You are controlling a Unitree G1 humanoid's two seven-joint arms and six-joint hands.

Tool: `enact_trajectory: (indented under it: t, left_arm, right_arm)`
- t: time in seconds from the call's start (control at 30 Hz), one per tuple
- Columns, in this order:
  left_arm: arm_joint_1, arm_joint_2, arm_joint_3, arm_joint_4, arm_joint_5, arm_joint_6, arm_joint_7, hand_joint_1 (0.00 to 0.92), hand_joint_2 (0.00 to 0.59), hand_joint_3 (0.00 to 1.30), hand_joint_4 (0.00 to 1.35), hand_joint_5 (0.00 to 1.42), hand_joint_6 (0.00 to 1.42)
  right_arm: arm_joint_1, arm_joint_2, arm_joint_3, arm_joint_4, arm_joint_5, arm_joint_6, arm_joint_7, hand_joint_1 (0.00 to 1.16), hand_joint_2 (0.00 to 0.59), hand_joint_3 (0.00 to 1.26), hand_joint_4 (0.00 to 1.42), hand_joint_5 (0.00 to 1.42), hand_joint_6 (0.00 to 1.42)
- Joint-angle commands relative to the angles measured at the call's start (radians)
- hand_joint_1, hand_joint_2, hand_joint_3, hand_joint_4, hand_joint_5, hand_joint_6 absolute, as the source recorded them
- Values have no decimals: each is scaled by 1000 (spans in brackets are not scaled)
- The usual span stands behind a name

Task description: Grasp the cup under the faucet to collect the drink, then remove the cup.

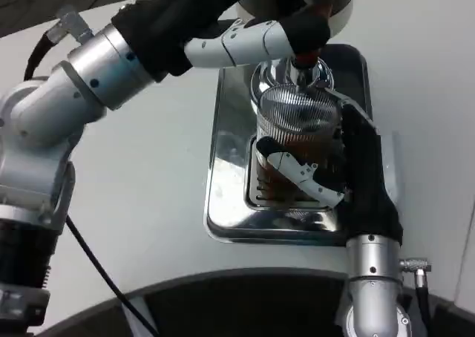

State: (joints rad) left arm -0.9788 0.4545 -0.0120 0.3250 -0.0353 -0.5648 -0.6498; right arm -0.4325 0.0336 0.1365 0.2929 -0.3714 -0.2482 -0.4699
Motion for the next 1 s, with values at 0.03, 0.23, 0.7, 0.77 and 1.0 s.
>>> enact_trajectory:
  t: [0.03, 0.23, 0.7, 0.77, 1.0]
  left_arm:
    - [47, 20, 35, -88, -39, 41, 19, 0, 118, 237, 206, 266, 219]
    - [128, 33, 72, -207, -59, 114, 33, 0, 117, 242, 217, 272, 223]
    - [356, 48, 145, -416, -79, 245, 85, 0, 117, 260, 241, 286, 228]
    - [389, 52, 152, -435, -75, 255, 95, 0, 117, 261, 242, 287, 228]
    - [527, 53, 178, -510, -60, 286, 136, 0, 117, 263, 251, 288, 230]
  right_arm:
    - [37, 3, -6, -10, -11, 15, -7, 898, 210, 554, 687, 824, 630]
    - [49, -2, -17, -34, -14, 13, -3, 903, 207, 568, 697, 843, 662]
    - [69, -10, -56, -73, -12, 19, -5, 911, 195, 622, 733, 913, 747]
    - [71, -13, -62, -77, -12, 19, -4, 911, 192, 627, 733, 921, 756]
    - [88, -26, -83, -104, -6, 19, 0, 915, 184, 646, 761, 954, 815]
